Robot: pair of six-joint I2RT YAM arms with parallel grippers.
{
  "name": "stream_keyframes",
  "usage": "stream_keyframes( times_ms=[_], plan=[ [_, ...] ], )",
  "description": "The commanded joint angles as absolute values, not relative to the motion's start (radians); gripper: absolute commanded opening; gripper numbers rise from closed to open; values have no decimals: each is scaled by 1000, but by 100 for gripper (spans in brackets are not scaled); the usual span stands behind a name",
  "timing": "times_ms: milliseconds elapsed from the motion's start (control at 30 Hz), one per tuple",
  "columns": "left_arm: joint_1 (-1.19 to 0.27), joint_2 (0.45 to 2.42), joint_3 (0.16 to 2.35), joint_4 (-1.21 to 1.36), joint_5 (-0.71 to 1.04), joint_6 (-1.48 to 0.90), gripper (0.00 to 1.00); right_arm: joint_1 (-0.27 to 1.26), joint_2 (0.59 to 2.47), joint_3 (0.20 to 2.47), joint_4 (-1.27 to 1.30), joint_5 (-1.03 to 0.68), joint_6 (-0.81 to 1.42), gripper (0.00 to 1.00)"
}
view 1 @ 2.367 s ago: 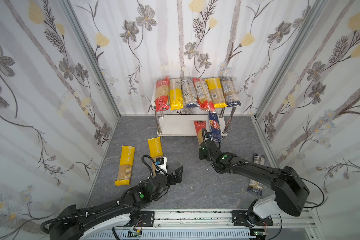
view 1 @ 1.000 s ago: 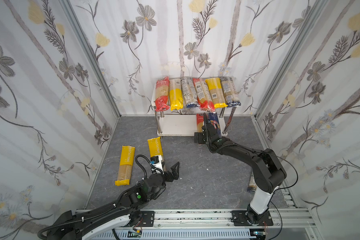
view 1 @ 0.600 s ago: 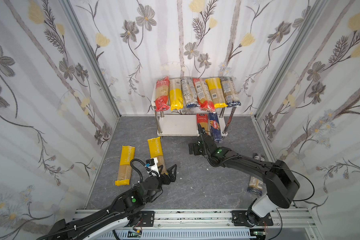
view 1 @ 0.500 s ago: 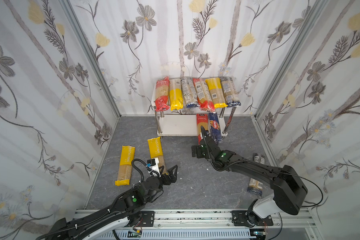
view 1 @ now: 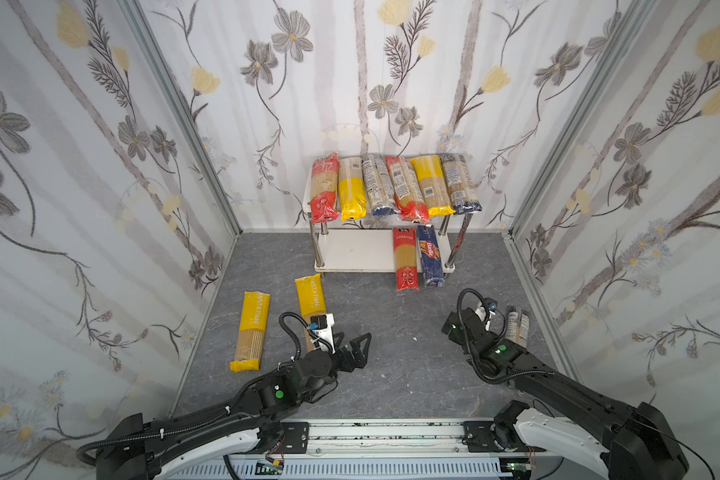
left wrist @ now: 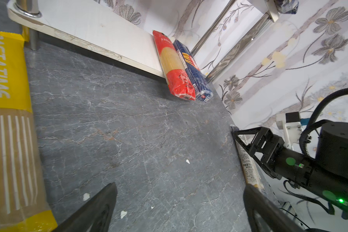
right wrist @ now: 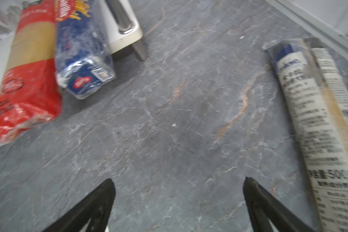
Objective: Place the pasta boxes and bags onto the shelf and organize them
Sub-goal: 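Open the right gripper and withdraw it from the lower shelf, then move the right gripper to the clear Ankara bag and grasp it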
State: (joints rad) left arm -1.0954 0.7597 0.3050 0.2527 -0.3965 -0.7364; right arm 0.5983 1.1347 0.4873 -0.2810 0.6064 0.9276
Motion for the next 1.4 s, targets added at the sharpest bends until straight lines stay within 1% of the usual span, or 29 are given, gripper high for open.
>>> stream_keyframes(
  times_ms=[0,67,167,233,300,367,600,733,900,1167,1367],
  plan=[
    [-1107,785,324,311,-413,-726,100,523,1073,454,-266,628,979,100],
    [-1115,802,324,335,-408,-722,100,425,1043,426,-237,573,959,100],
    [-1125,827,331,361,-405,-713,100,216,1011,385,-180,413,871,100],
    [-1126,847,335,373,-405,-706,100,111,980,372,-173,368,836,100],
    [-1126,868,339,387,-413,-693,100,38,965,369,-166,339,809,100],
    [-1126,891,341,401,-423,-673,100,-18,985,380,-159,305,787,100],
    [-1119,927,333,431,-464,-627,100,-199,1182,400,-121,141,720,100],
    [-1089,870,290,430,-459,-640,100,-233,1220,430,-133,197,671,100],
    [-999,815,261,431,-406,-612,100,-274,1283,463,-149,201,627,100],
    [-893,814,245,431,-329,-609,100,-296,1334,536,-222,215,565,100],
    [-868,801,229,430,-325,-615,100,-305,1401,565,-227,156,524,100]
  ],
)
